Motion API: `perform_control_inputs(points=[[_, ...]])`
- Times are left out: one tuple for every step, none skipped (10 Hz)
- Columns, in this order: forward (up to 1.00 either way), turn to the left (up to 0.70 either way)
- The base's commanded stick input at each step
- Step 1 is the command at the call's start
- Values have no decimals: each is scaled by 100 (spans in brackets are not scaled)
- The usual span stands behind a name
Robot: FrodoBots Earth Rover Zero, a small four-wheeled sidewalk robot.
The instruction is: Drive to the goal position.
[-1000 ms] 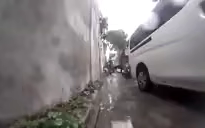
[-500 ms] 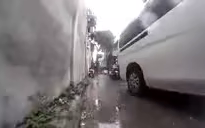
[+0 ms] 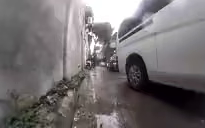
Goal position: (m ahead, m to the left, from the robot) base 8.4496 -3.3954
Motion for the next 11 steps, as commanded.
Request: perform_control_inputs(points=[[99,40],[26,84],[0,43],[0,0],[42,0],[90,0],[99,0],[99,0],[99,0],[99,0],[99,0]])
